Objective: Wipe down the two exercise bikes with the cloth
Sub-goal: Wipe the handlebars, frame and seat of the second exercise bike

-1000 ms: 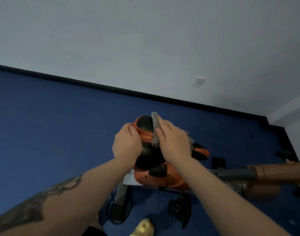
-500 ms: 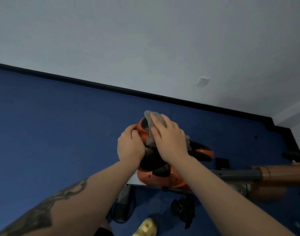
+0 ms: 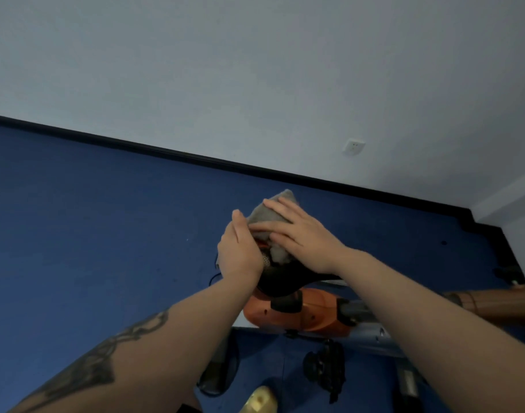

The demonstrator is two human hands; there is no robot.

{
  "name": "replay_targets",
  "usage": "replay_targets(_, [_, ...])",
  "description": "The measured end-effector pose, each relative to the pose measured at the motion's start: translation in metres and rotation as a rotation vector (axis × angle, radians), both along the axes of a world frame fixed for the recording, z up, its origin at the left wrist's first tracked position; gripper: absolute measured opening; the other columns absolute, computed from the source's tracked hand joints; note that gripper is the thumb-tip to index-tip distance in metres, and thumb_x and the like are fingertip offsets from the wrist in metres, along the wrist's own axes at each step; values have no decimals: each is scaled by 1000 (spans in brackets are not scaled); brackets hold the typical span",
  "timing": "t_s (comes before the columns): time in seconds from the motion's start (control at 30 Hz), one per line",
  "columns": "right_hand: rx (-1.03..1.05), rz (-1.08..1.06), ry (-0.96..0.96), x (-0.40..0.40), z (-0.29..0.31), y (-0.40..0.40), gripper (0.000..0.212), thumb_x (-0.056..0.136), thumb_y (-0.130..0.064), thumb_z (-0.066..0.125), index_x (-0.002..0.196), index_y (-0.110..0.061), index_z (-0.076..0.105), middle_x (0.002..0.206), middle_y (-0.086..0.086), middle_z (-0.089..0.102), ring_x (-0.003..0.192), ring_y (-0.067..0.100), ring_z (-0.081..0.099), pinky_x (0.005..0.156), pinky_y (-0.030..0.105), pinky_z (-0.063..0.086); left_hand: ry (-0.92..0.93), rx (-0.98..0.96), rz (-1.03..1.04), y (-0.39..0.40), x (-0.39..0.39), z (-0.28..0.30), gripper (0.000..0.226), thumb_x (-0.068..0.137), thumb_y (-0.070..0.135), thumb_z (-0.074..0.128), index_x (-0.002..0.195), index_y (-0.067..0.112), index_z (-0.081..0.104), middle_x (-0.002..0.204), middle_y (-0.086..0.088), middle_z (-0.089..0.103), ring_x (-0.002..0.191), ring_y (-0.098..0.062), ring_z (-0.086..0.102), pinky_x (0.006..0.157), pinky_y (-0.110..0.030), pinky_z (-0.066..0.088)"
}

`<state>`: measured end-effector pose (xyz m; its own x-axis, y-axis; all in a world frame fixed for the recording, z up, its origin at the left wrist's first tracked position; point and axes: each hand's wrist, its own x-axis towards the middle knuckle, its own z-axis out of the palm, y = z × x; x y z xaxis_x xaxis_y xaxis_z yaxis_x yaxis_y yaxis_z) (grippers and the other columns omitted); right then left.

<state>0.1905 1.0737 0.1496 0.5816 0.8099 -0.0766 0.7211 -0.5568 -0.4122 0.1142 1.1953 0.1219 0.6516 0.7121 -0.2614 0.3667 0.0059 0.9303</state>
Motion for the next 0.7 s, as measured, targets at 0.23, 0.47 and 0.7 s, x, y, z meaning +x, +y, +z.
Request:
replay_targets(0.23, [62, -109, 38, -4, -5, 9, 38, 102, -44, 36, 138, -53, 39, 157, -11, 22, 143, 12, 16, 110, 34, 24, -151, -303, -567, 23, -33, -14, 64, 83, 60, 61, 131, 20, 48, 118, 5, 64, 103, 0, 63, 82, -18, 52])
replay_targets(0.47, [-36, -321, 99, 5, 0, 44, 34, 93, -57, 31, 109, -48, 60, 131, -10, 48, 125, 18, 39, 101, 45, 38, 49, -170, -1044, 56, -12, -9, 55, 71, 42, 84, 117, 35, 55, 108, 18, 68, 102, 2, 63, 87, -17, 50])
replay_targets(0.7, [-179, -419, 301, 34, 18, 74, 24, 92, -46, 50, 89, -33, 71, 108, -9, 64, 106, 20, 56, 89, 42, 47, 194, -157, -1228, 63, 7, -6, 71, 59, 61, 81, 121, 33, 62, 114, 4, 70, 106, -17, 66, 93, -45, 54])
